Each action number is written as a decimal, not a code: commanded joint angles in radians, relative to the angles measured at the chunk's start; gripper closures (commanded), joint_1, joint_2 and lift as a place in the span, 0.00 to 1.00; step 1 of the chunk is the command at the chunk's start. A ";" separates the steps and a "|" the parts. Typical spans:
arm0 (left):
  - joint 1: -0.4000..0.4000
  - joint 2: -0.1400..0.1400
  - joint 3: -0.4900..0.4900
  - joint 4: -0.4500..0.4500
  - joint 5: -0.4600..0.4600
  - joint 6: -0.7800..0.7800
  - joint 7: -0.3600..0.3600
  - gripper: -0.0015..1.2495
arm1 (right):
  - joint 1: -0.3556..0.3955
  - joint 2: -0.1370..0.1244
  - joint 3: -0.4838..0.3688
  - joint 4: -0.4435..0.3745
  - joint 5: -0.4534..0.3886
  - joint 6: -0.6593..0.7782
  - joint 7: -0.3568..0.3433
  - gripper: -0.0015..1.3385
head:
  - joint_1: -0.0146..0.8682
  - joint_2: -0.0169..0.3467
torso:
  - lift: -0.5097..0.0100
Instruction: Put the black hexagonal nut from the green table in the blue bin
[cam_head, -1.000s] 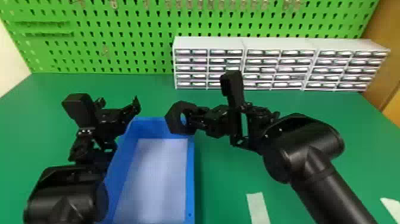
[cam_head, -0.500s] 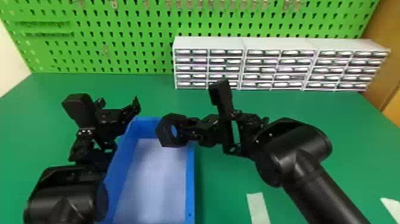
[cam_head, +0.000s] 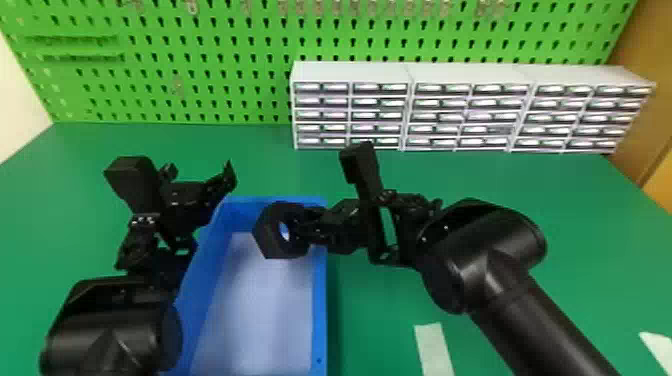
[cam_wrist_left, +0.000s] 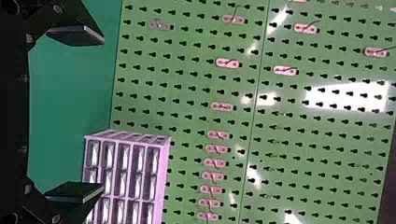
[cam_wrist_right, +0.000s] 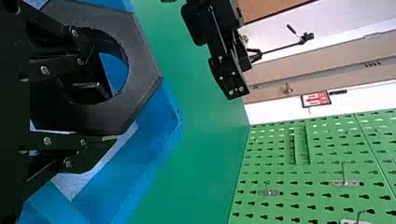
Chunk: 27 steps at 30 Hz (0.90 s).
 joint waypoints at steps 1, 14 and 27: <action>0.000 0.000 0.000 0.000 0.000 0.000 0.000 0.14 | 0.001 0.000 -0.001 0.001 -0.004 -0.001 0.000 0.82 | 0.79 0.19 | 0.79; 0.001 0.000 -0.002 0.000 0.000 0.000 0.000 0.14 | 0.003 0.000 -0.012 0.001 -0.004 -0.003 0.000 0.49 | 0.79 0.19 | 0.79; 0.001 0.000 -0.002 0.000 0.000 0.000 0.000 0.14 | 0.010 0.000 -0.036 0.001 -0.004 -0.026 0.000 0.31 | 0.79 0.19 | 0.79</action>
